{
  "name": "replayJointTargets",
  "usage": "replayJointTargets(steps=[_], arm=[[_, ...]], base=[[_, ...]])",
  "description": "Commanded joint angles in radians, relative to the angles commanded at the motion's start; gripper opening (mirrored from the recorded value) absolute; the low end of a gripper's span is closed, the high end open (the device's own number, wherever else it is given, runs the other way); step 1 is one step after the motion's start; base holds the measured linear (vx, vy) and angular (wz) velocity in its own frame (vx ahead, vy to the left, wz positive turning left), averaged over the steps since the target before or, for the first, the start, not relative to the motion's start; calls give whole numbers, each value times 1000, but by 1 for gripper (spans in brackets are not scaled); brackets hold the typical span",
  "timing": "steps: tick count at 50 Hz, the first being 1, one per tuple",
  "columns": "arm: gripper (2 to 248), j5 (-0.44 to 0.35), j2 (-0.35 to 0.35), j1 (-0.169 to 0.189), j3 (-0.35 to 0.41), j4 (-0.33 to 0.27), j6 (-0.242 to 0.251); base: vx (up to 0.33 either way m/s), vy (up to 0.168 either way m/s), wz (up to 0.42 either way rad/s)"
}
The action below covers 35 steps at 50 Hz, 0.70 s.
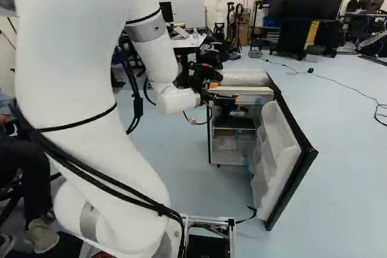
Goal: Open the fridge door
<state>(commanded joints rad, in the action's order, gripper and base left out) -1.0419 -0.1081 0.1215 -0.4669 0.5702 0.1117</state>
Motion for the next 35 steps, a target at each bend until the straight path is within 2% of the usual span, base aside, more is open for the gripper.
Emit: replayJointTargets(steps=[18,35], arm=[[247,55,126,-39,123,-185,-36],[247,97,222,-70,218,-327,-64]], base=[[0,0,0],[0,0,0]])
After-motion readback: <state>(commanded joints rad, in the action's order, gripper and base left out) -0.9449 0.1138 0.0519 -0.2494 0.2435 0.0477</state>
